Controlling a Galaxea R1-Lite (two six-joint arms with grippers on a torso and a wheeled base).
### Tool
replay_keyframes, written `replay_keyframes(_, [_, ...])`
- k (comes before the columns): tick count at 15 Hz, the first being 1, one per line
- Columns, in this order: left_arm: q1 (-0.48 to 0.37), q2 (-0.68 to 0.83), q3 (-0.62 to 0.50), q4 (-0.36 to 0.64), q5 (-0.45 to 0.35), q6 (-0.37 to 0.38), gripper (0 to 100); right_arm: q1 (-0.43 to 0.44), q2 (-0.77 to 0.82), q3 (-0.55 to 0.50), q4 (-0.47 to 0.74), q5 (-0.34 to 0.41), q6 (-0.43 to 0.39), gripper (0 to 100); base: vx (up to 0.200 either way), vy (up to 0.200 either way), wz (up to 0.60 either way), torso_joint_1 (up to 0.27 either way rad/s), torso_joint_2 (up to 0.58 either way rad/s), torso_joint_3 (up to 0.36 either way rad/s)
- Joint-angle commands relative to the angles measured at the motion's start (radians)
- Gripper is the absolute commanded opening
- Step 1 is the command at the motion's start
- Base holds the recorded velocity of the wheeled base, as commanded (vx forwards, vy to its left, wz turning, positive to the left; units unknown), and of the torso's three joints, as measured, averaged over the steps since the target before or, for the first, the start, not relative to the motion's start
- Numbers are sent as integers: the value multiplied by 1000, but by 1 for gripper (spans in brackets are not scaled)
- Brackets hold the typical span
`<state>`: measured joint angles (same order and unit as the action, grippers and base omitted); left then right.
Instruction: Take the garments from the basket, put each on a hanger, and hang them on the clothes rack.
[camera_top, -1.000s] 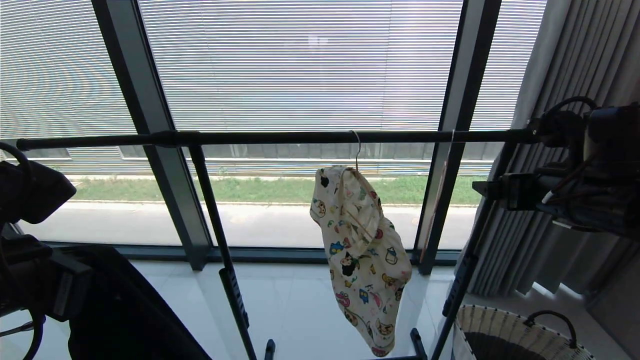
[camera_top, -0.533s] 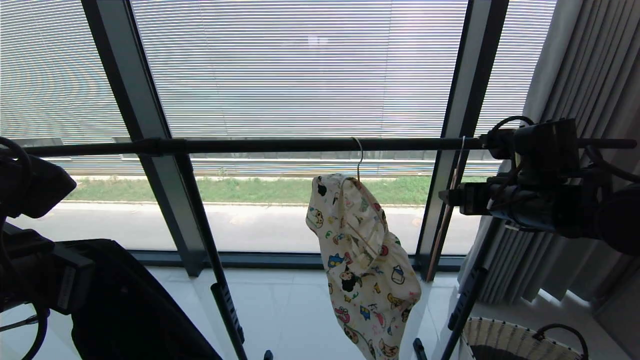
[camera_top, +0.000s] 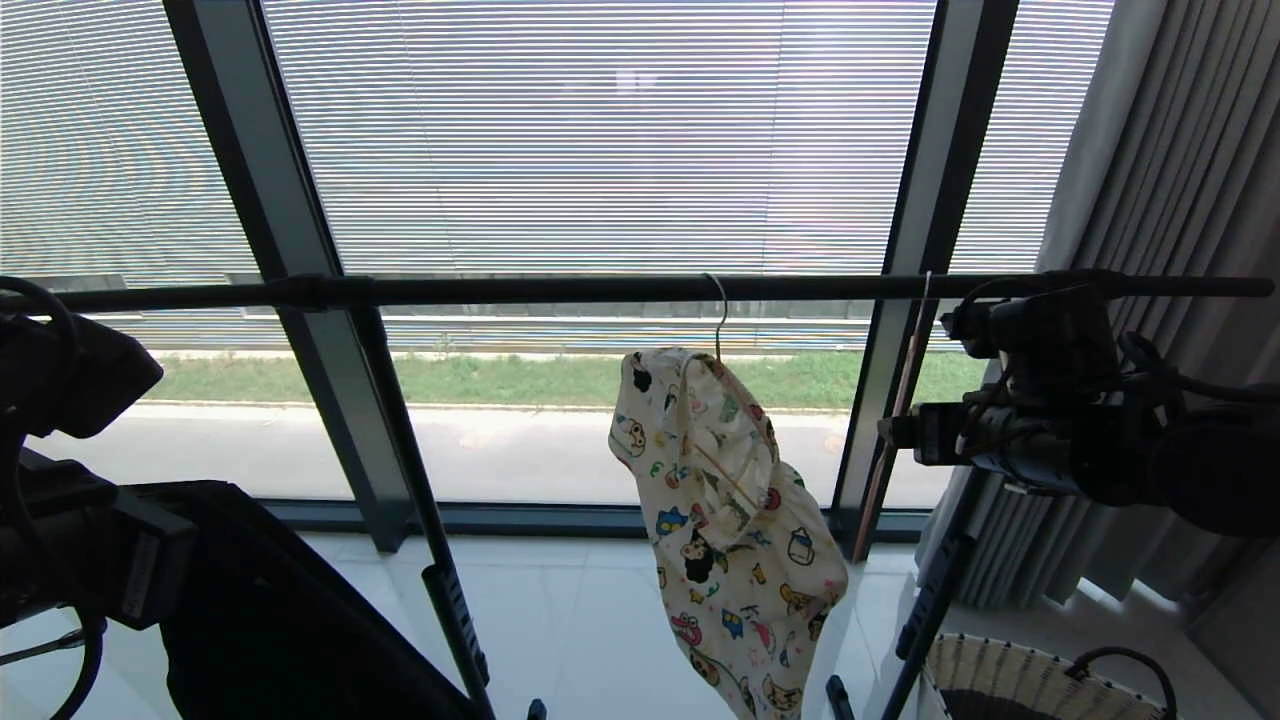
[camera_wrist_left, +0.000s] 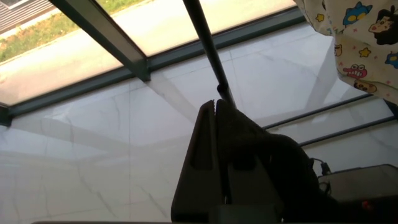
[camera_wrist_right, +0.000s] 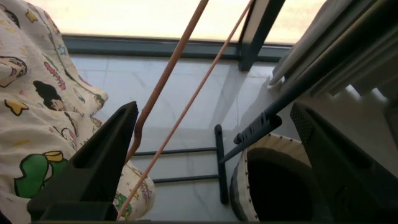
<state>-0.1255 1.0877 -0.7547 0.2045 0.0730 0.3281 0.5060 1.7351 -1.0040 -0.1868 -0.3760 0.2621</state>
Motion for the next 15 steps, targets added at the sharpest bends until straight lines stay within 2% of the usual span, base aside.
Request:
replay_keyframes(1, [-2, 1, 0, 0, 1, -1, 0, -1, -5, 2, 0, -3, 3, 100, 0, 0, 0, 0, 0, 0])
replay_keyframes(9, [-3, -14, -2, 0, 2, -1, 0, -4, 4, 5, 0, 2, 14, 100, 0, 0, 0, 0, 0, 0])
replay_keyframes(15, [-3, -9, -2, 0, 2, -3, 0, -4, 14, 7, 0, 40, 20, 100, 0, 0, 0, 0, 0, 0])
